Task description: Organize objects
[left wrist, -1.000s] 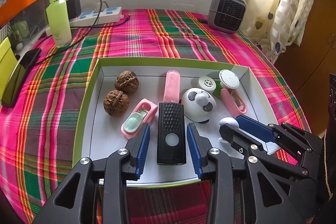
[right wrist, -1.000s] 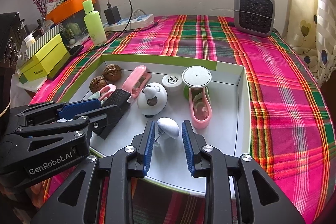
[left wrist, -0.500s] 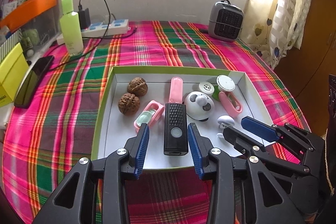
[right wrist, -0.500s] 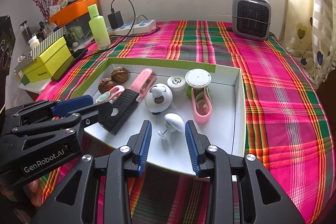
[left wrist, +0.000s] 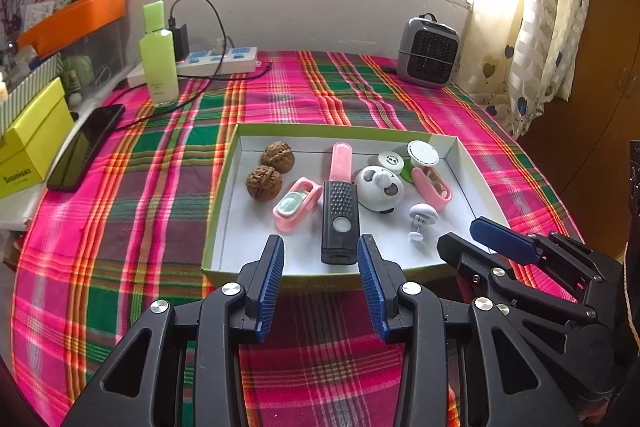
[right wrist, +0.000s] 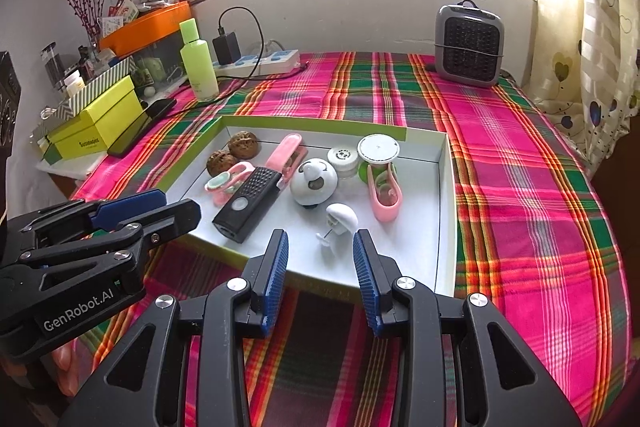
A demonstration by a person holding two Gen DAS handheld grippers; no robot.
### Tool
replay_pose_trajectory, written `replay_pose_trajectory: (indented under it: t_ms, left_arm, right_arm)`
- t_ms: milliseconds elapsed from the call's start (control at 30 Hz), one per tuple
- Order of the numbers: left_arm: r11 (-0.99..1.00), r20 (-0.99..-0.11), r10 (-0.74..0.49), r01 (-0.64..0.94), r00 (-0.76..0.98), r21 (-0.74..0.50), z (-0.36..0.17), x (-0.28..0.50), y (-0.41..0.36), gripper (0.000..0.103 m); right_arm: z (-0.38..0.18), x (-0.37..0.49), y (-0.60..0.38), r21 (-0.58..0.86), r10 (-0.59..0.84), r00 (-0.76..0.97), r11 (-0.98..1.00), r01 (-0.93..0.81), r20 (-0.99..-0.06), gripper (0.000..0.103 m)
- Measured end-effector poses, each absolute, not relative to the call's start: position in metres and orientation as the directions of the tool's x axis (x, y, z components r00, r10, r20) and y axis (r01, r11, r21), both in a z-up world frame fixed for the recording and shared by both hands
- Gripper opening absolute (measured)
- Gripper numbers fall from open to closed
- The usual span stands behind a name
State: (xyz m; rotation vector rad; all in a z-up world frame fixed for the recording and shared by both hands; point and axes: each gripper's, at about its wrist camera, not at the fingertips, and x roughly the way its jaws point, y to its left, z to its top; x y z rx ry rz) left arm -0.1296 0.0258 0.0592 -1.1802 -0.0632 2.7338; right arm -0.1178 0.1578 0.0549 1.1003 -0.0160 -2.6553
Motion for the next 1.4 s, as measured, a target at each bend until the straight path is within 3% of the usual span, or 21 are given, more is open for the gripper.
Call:
replay_pose_trajectory:
  t_ms: [167,267,700,1233,1400]
  left_arm:
    - [-0.987,-0.707,0.154,-0.132,-0.691,-0.087,0.06,-0.117,0.024,0.037]
    - [-0.989,-0.701,0.143,-0.129,-0.699,-0.073,0.059,-0.11,0.023,0.037]
    - [-0.991,-0.708,0.121,-0.12,-0.696,-0.052,0.048,-0.089,0.022,0.037]
    - [-0.997,-0.766,0.064,-0.076,-0.64,-0.02,0.016,-0.088,0.023,0.04]
    - [-0.998,-0.77,0.054,-0.068,-0.635,-0.014,0.012,-0.092,0.023,0.041]
  right_arm:
    - [0.056,-0.106,0.156,0.101,-0.242,-0.686,-0.966,0.24,-0.686,0.037]
    - [0.056,-0.099,0.155,0.105,-0.249,-0.69,-0.964,0.244,-0.68,0.047]
    - [0.051,-0.082,0.156,0.112,-0.244,-0.684,-0.966,0.233,-0.688,0.047]
    - [0.023,-0.082,0.16,0.045,-0.142,-0.624,-0.985,0.168,-0.768,0.048]
    - [0.02,-0.086,0.162,0.039,-0.127,-0.61,-0.987,0.155,-0.782,0.059]
